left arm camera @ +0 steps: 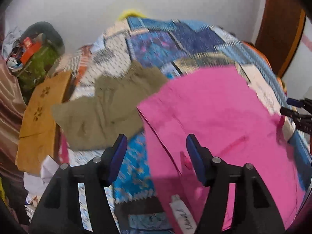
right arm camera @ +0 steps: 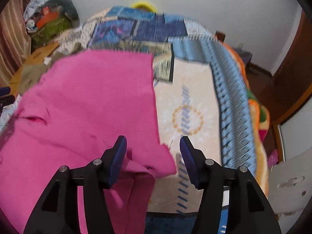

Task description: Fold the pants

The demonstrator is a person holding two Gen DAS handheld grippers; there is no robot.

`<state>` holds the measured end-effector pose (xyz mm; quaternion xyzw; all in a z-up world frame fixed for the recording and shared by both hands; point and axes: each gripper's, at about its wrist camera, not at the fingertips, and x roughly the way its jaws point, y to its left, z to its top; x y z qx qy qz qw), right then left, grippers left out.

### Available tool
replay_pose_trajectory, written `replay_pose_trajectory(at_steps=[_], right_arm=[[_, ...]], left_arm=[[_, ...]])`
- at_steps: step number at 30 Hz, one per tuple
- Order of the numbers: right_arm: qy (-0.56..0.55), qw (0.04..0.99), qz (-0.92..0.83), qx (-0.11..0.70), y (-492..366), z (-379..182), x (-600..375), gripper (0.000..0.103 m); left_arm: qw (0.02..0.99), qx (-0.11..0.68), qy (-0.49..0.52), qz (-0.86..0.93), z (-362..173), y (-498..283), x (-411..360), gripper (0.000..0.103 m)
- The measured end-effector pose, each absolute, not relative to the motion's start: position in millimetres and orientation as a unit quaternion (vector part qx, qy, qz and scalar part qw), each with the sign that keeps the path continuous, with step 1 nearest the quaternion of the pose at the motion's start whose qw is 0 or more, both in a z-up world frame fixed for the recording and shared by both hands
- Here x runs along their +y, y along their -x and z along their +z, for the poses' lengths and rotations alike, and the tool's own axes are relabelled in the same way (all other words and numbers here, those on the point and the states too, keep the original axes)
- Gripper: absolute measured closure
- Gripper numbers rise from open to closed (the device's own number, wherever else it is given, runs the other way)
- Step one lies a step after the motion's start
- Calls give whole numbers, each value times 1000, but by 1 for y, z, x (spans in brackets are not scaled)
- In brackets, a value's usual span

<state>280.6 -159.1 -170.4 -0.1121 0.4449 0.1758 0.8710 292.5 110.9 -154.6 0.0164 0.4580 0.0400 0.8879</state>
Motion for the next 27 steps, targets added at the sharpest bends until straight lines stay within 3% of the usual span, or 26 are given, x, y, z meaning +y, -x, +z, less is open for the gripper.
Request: replay_pose_trajectory(at_steps=[1, 3, 5, 23, 27], right_arm=[[113, 873, 179, 439, -282, -165, -158, 46], [115, 881, 185, 420, -284, -153, -154, 31], [110, 891, 194, 396, -287, -145, -148, 26], [117, 877, 195, 424, -412, -189, -90, 27], [125, 862, 211, 444, -430, -205, -81, 33]], left_arm=[[891, 452, -12, 43, -150, -296, 116, 37], [897, 439, 1, 52, -143, -305, 127, 32], [899, 433, 12, 59, -142, -319, 136, 31], [837, 541, 85, 14, -250, -403, 162, 31], [837, 537, 105, 2, -261, -405, 162, 33]])
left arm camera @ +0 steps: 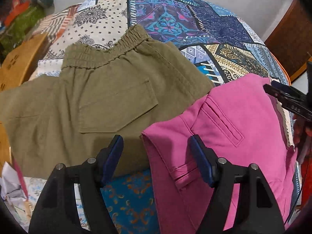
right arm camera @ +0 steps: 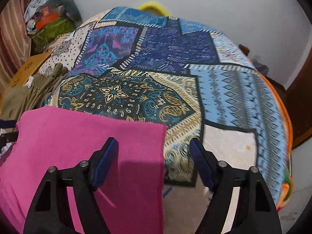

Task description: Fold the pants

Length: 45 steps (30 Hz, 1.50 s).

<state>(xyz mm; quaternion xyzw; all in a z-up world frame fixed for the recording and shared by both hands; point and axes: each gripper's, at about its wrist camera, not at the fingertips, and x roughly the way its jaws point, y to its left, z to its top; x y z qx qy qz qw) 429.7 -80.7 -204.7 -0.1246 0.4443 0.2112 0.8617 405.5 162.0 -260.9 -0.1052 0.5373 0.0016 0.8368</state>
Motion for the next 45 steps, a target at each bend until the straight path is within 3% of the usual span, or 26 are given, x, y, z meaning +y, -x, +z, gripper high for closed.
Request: replay_pose_trajectory(at_steps=[3, 5, 7, 9, 10, 14, 18, 30, 37, 45], right_arm=[[88, 865, 213, 446, -437, -213, -83, 33], [73, 868, 209, 445, -436, -214, -85, 39], [74, 872, 210, 436, -433, -214, -85, 56], [85, 874, 204, 432, -430, -213, -81, 92], [91, 873, 204, 434, -430, -213, -79, 98], [124, 875, 190, 427, -427, -208, -69, 100], [85, 878, 183, 434, -431, -194, -81, 100], [57, 923, 176, 338, -384, -55, -111, 101], [51, 924, 207, 318, -321, -25, -144, 101], [40, 914, 234, 328, -249, -44, -170, 101]], left_arm=[[834, 534, 137, -12, -263, -405, 166, 43], [834, 530, 153, -17, -262, -406, 169, 58], [839, 522, 155, -7, -259, -406, 167, 68], [843, 517, 146, 12, -257, -405, 164, 79], [845, 517, 133, 25, -257, -405, 162, 87], [851, 514, 95, 42, -246, -401, 156, 95], [869, 489, 57, 45, -209, -394, 152, 96], [914, 402, 22, 38, -79, -353, 126, 96], [922, 387, 3, 28, -60, -300, 111, 96], [920, 393, -4, 7, -70, -232, 94, 96]])
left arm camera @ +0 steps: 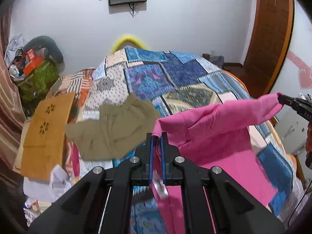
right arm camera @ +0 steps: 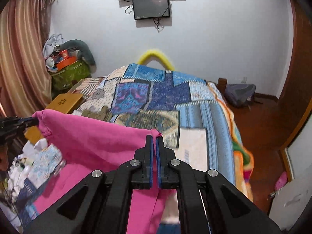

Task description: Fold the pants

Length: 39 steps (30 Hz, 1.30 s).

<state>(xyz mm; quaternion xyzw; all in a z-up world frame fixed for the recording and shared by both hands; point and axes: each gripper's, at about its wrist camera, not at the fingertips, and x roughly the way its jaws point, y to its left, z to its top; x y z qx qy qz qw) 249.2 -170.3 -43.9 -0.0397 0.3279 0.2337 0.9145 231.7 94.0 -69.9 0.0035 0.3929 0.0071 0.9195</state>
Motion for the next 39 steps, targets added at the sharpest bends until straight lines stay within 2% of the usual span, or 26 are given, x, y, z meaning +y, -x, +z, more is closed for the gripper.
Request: replay_pose_trajectory(at_steps=[5, 15, 24, 25, 27, 28, 29, 30, 34, 39], right_arm=[[34, 902, 239, 357, -211, -72, -186, 101], [76, 868, 242, 427, -157, -145, -190, 100], [115, 855, 227, 452, -126, -160, -197, 95], [120, 855, 226, 451, -124, -159, -196, 94], [127, 858, 226, 443, -119, -153, -196, 78], [128, 862, 229, 433, -117, -147, -195, 72], [128, 864, 231, 428, -116, -143, -194, 60], [127, 868, 234, 418, -115, -138, -192, 53], [120, 874, 258, 393, -109, -122, -177, 48], [108, 864, 290, 398, -107, -124, -158, 48]], left_arm=[[913, 407, -18, -6, -91, -195, 81, 96], [876, 482, -10, -29, -172, -148, 71, 96], [873, 486, -38, -30, -165, -126, 81, 94], [875, 481, -41, -30, -160, -125, 81, 93], [881, 471, -36, -40, -149, -123, 81, 84], [883, 467, -33, -45, -144, -123, 80, 71], [885, 461, -34, -49, -138, -123, 78, 57], [889, 453, -35, -51, -133, -122, 75, 53], [890, 449, -52, -63, -125, -126, 59, 39], [869, 473, -118, -82, -147, -132, 27, 39]])
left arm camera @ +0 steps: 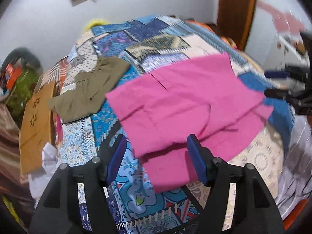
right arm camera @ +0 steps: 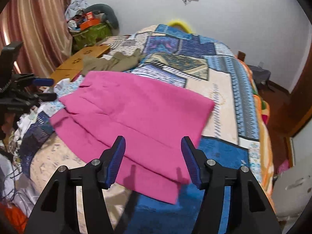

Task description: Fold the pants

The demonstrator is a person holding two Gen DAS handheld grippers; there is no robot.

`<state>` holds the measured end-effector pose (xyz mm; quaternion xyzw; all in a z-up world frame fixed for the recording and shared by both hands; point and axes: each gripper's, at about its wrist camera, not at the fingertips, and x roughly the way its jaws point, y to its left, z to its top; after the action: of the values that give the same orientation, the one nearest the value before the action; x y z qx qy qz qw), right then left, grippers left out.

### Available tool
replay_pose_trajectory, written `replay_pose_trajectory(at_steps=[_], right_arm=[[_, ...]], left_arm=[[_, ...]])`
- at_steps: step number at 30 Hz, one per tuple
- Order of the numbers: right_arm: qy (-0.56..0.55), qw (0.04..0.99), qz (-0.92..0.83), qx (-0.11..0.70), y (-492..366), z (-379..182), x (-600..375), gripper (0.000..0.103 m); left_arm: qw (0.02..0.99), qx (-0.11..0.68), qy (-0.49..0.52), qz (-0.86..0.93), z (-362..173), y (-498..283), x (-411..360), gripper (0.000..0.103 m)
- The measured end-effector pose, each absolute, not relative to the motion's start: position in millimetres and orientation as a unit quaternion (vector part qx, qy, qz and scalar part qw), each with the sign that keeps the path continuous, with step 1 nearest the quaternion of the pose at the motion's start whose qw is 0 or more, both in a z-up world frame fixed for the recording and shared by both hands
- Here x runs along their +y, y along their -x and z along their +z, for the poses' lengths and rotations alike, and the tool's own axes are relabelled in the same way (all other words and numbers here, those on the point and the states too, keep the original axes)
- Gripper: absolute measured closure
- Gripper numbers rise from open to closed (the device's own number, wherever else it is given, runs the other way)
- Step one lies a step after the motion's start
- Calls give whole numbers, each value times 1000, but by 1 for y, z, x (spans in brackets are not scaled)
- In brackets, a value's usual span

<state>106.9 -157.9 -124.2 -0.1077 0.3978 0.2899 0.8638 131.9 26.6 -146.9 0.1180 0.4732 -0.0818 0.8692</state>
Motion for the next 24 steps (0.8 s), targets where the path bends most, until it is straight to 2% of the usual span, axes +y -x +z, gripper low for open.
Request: replay_pose_trajectory(at_steps=[7, 20, 22, 24], right_arm=[[110, 841, 317, 425, -105, -147, -135, 48], [112, 819, 354, 436, -114, -170, -92, 48], [108, 823, 354, 431, -117, -170, -87, 55], [102, 826, 352, 428, -122, -170, -84, 77]], left_arm=[[851, 485, -182, -89, -183, -143, -6, 39], [869, 474, -99, -103, -160, -169, 2, 39], [867, 475, -87, -119, -158, -168, 1, 39], [866, 474, -89, -132, -160, -165, -3, 41]])
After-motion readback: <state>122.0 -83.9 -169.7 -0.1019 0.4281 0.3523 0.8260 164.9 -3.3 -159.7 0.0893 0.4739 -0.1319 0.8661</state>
